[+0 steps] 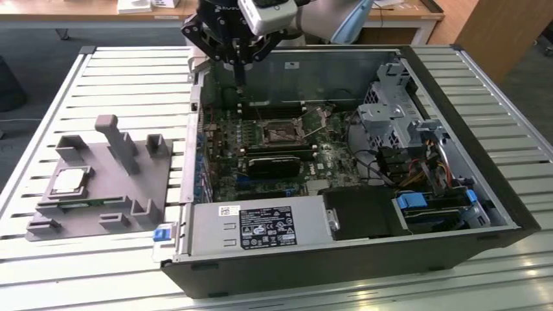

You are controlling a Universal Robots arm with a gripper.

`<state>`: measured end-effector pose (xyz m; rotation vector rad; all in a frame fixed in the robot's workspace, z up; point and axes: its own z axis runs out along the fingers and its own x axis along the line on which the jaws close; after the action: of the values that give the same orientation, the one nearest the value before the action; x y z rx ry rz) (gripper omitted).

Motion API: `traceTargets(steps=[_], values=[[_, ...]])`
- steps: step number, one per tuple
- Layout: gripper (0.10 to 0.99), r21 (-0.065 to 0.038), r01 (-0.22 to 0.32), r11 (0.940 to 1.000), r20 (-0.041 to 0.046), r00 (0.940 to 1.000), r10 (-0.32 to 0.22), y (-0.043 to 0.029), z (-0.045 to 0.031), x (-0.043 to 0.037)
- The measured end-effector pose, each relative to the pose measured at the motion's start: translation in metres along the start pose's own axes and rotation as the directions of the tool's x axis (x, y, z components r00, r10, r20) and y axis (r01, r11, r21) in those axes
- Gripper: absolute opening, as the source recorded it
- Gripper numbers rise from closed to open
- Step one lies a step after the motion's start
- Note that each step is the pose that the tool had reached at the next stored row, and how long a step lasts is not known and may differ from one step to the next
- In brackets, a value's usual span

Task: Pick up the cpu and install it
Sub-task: 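Reach for the cpu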

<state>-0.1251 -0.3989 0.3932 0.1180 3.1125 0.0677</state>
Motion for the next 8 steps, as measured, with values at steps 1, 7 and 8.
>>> traceTargets(steps=[1,7,8], values=[[0.106,0.0,0.0,1.0,0.0,1.0,0.0,0.0,0.0,0.0002],[0.106,0.0,0.0,1.0,0.0,1.0,0.0,-0.0002,0.0001,0.0022],[0.106,0.0,0.0,1.0,0.0,1.0,0.0,-0.0002,0.0002,0.0025]])
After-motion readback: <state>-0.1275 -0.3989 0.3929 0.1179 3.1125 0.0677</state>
